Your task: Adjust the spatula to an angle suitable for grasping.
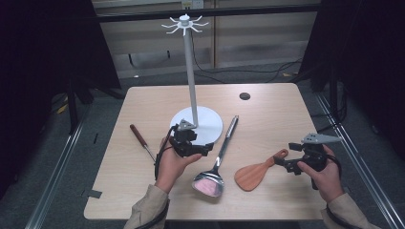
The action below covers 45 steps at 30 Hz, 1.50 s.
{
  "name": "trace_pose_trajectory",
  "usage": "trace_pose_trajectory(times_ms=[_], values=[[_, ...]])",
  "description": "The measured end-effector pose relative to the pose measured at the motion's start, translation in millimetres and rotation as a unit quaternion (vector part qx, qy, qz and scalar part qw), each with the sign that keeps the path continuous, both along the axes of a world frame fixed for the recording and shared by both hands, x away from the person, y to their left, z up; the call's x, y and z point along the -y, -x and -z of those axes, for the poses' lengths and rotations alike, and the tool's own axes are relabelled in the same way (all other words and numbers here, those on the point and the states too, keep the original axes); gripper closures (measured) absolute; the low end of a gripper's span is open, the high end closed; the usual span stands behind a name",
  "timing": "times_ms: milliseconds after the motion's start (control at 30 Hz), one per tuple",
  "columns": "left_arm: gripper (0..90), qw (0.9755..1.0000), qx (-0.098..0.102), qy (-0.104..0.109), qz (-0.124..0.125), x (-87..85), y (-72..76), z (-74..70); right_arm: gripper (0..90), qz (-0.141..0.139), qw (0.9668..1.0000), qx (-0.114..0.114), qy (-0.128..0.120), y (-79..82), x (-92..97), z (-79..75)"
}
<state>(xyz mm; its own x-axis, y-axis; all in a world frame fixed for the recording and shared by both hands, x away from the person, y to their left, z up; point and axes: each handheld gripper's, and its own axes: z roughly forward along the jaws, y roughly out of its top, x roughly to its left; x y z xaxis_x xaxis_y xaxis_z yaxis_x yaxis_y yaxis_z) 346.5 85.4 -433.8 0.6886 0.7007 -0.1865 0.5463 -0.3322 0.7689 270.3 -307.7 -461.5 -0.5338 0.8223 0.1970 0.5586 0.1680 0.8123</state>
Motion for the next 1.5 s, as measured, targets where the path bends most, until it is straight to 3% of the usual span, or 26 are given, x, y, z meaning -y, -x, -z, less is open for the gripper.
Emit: trace_pose_trajectory(times_ms=[233,367,400,433,467,500,600,700,833,900,1000,1067,1100,1200,1300,1367,1433,1500], values=[[26.3,0.9999,-0.014,-0.006,0.002,2.3,-2.6,7.4,5.8,0.003,1.0000,0.003,-0.001,1.0,2.0,-1.3],[42.2,0.9997,-0.017,-0.019,0.001,4.9,-3.4,9.2,5.7,-0.003,1.0000,0.003,-0.001,0.7,0.8,-1.4],[42.2,0.9991,-0.031,-0.029,-0.003,7.4,-3.8,9.6,5.6,-0.003,1.0000,0.002,-0.001,0.6,0.7,-1.8],[63.0,0.9984,-0.032,-0.046,-0.005,11.8,-6.1,12.3,5.5,-0.003,1.0000,0.007,-0.003,0.6,1.1,-2.2],[68.3,0.9972,-0.038,-0.064,-0.009,14.5,-8.5,13.8,5.3,-0.004,1.0000,0.005,-0.003,0.8,1.2,-2.2],[76.5,0.9964,-0.046,-0.070,-0.008,17.1,-10.5,15.3,5.3,-0.005,1.0000,0.005,-0.002,0.8,1.8,-2.1],[90.0,0.9939,-0.068,-0.086,-0.007,31.1,-18.2,21.5,5.3,-0.002,1.0000,0.004,-0.005,-0.1,3.8,-1.7],[90.0,0.9909,-0.073,-0.113,0.002,45.5,-25.9,27.7,5.3,0.000,0.9999,0.006,-0.008,-1.1,4.7,-2.1],[90.0,0.9900,-0.074,-0.120,0.003,58.4,-32.2,33.8,5.0,-0.006,0.9999,0.008,-0.010,-2.1,4.1,-2.9],[90.0,0.9880,-0.075,-0.135,0.009,61.3,-35.2,36.6,5.0,-0.007,0.9999,0.008,-0.012,-2.6,4.0,-2.7],[90.0,0.9877,-0.086,-0.130,0.011,68.0,-35.6,42.0,5.0,-0.007,0.9999,0.009,-0.010,-3.3,4.8,-2.5],[90.0,0.9860,-0.089,-0.139,0.019,70.0,-36.8,43.8,5.0,-0.007,0.9998,0.010,-0.013,-3.4,5.0,-2.7],[90.0,0.9872,-0.091,-0.131,0.015,72.1,-36.4,45.0,5.0,-0.006,0.9999,0.008,-0.014,-3.4,5.1,-3.0],[90.0,0.9870,-0.094,-0.129,0.024,75.9,-36.7,45.6,5.0,-0.007,0.9998,0.009,-0.015,-3.6,5.4,-3.5],[90.0,0.9853,-0.092,-0.141,0.029,78.6,-36.7,44.2,5.0,-0.006,0.9998,0.011,-0.017,-3.8,5.9,-3.7],[90.0,0.9871,-0.092,-0.128,0.025,80.5,-36.4,45.4,5.0,-0.006,0.9998,0.011,-0.017,-3.8,5.8,-3.7],[90.0,0.9863,-0.095,-0.132,0.032,81.8,-35.9,44.9,5.0,-0.006,0.9998,0.011,-0.017,-3.9,5.6,-3.8],[90.0,0.9869,-0.098,-0.124,0.031,83.7,-35.6,45.5,5.0,-0.006,0.9997,0.014,-0.016,-4.1,5.5,-4.0]])
